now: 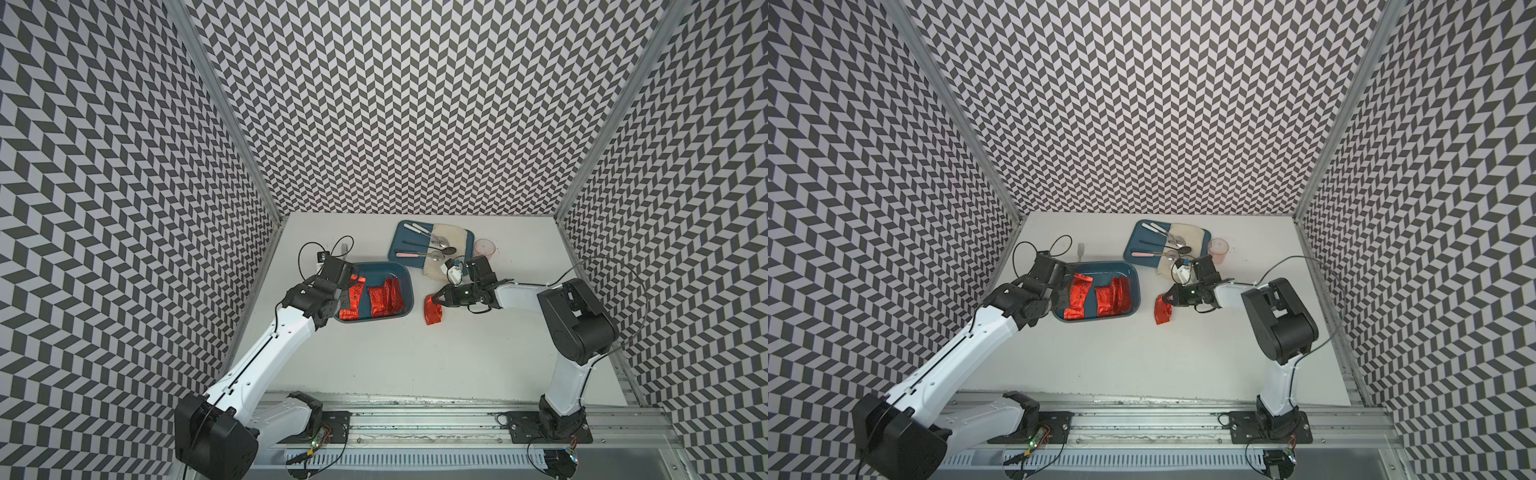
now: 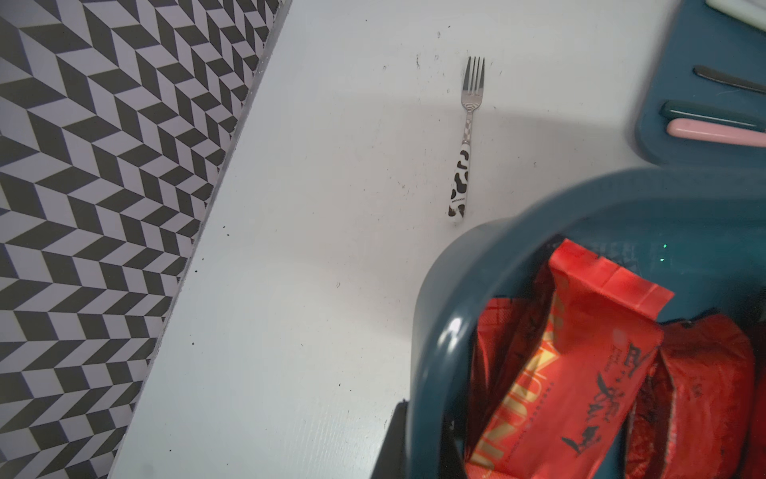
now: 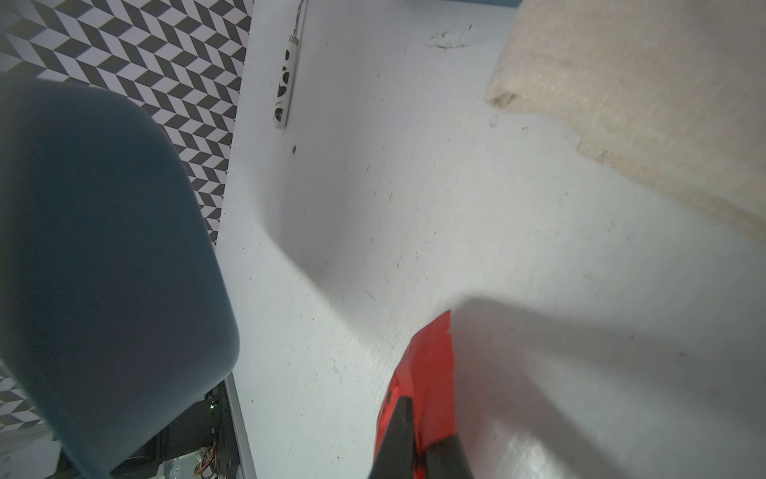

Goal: Take the tea bags out of the storage box
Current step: Place the tea bag at the center of the board.

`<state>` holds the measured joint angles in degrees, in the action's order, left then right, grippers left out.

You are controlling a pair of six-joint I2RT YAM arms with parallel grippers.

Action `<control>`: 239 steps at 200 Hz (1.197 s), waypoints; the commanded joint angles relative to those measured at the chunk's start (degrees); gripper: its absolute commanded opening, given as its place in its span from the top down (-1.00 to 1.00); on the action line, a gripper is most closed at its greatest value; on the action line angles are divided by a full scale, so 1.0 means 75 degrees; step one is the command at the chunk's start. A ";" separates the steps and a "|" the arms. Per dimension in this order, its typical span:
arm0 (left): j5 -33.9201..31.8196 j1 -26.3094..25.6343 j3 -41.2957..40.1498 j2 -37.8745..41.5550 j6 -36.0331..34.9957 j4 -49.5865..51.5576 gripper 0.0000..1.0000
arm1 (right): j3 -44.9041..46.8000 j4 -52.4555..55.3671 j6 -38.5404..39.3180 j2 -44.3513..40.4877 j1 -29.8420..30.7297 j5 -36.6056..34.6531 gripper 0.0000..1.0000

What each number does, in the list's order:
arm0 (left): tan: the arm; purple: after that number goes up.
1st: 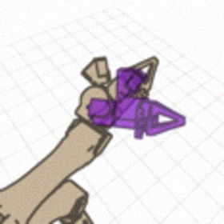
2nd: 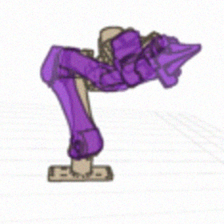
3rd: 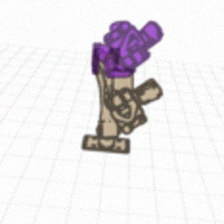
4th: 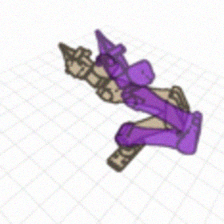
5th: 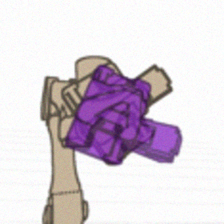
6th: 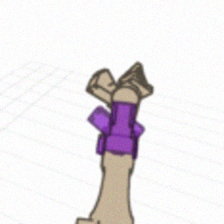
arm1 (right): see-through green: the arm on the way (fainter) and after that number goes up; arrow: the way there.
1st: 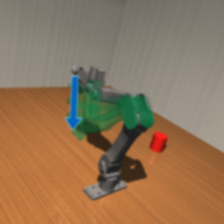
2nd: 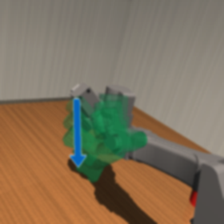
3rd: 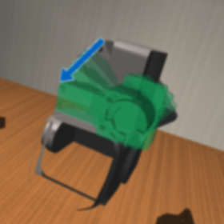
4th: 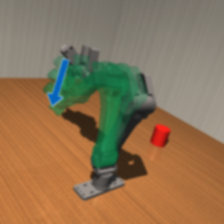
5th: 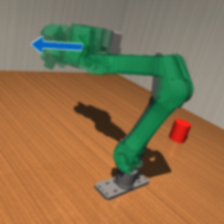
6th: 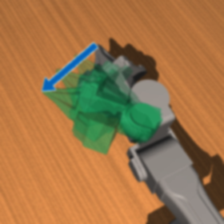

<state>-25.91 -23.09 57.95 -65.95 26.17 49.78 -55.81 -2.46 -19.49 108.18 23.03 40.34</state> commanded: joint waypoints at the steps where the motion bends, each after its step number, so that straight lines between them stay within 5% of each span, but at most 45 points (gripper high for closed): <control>1: -0.0084 0.0049 -0.0016 0.0169 -0.0043 -0.0302 1.00 | -0.0192 -0.0685 0.0099 0.0251 0.0024 0.0148 0.76; 70: 0.0009 0.0027 -0.0040 0.0180 -0.0092 -0.0361 1.00 | -0.0395 -0.0813 0.0218 0.0603 0.0024 0.0083 0.47; 134: 0.0033 -0.0003 -0.0044 0.0205 -0.0103 -0.0378 1.00 | 0.0023 -0.0308 0.0342 -0.0328 -0.0014 -0.0884 0.23; 192: 0.0068 -0.0009 -0.0051 0.0251 -0.0115 -0.0413 1.00 | 0.0927 -0.0534 -0.0341 -0.1058 0.0344 -0.1188 -0.40; 239: 0.0073 -0.0005 -0.0063 0.0262 -0.0132 -0.0415 1.00 | 0.1106 -0.0286 -0.0727 -0.1284 0.0922 -0.2223 -0.58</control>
<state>-25.76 -23.11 57.76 -65.49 25.28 49.28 -47.27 -5.04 -22.94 100.42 27.42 29.21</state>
